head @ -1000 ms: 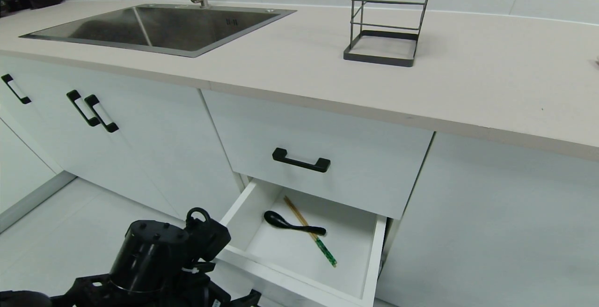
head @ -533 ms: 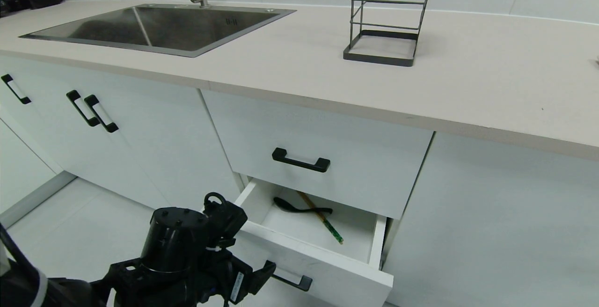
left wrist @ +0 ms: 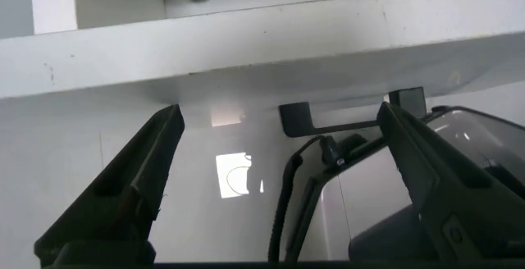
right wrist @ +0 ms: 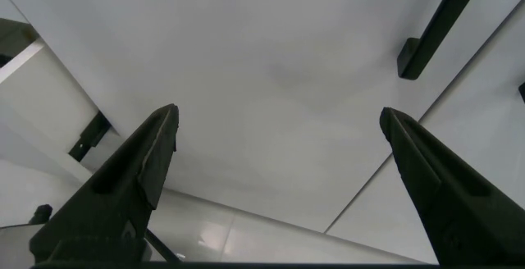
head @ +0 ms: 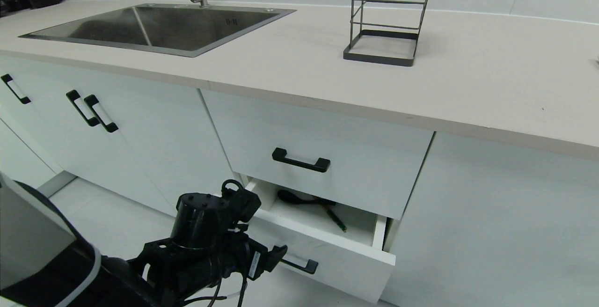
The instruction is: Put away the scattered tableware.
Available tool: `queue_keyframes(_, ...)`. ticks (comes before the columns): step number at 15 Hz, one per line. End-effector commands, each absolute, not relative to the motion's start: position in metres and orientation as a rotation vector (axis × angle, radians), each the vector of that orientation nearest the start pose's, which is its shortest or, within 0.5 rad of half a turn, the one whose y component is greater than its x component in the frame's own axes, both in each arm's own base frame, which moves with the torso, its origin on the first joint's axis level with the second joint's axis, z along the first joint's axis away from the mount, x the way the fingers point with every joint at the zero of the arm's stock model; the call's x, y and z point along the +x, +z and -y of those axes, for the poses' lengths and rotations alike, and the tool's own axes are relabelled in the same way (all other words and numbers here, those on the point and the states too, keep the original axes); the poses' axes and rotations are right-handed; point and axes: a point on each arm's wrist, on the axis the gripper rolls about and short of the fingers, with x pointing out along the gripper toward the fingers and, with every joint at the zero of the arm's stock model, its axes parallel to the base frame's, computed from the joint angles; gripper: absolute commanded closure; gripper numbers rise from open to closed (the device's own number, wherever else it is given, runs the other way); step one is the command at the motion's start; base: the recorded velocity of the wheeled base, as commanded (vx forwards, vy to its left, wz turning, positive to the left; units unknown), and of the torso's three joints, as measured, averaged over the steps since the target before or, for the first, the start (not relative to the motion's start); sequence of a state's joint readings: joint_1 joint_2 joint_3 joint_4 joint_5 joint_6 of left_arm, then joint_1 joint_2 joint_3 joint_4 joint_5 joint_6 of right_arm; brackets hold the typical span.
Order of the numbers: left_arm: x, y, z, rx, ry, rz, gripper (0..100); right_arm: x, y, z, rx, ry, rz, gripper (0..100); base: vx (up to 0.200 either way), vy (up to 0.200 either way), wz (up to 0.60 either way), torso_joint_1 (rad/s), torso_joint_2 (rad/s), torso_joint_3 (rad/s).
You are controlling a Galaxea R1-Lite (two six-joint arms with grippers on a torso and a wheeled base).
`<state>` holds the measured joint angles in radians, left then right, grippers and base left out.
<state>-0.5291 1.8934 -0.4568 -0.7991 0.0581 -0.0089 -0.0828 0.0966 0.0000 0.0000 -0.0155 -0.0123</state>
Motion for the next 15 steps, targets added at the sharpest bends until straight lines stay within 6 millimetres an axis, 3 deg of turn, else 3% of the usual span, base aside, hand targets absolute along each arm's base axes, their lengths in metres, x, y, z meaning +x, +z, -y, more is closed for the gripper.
queue_keyframes(1,0.248,0.059,0.141,0.173,-0.445,-0.61,0,-0.015,0.077,-0.001,-0.009,-0.097,-0.099,0,0.0,0.0,0.0,0.0,0.0,0.0)
queue_keyframes(7,0.269,0.069,0.148,0.148,-0.436,-0.546,0,-0.015,0.077,-0.001,-0.01,-0.097,-0.099,0,0.0,0.0,0.0,0.0,0.0,0.0)
queue_keyframes(15,0.292,0.064,0.16,0.121,-0.442,-0.46,0,-0.015,0.077,-0.001,-0.01,-0.097,-0.099,0,0.0,0.0,0.0,0.0,0.0,0.0)
